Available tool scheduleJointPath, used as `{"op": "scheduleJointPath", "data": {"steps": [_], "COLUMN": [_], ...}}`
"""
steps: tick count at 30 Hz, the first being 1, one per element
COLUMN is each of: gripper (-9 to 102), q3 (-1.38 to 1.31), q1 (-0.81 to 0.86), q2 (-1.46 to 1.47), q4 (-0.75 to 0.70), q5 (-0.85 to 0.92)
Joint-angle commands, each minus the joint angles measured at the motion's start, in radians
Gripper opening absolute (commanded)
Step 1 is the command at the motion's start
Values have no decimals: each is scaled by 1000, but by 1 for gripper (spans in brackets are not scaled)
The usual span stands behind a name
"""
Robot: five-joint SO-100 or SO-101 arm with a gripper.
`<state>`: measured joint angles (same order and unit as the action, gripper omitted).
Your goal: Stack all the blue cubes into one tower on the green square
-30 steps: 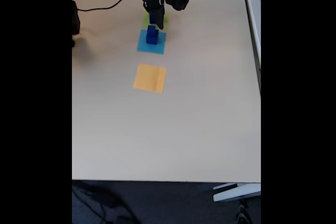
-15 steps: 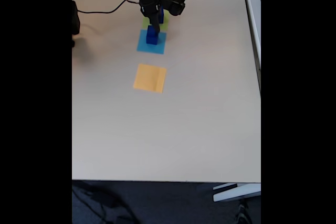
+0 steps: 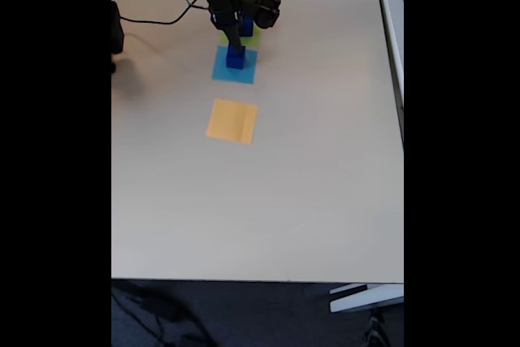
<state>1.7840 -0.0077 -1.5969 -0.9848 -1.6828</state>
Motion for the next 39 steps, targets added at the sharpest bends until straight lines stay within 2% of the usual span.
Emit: {"op": "scheduleJointPath", "data": {"steps": [1,16,39], "gripper": [23,22,11], "q3": [14,97,110], "q1": [12,31,31], "q2": [-81,-98,-95], "q4": [35,94,100], "q5": [18,32,34]}}
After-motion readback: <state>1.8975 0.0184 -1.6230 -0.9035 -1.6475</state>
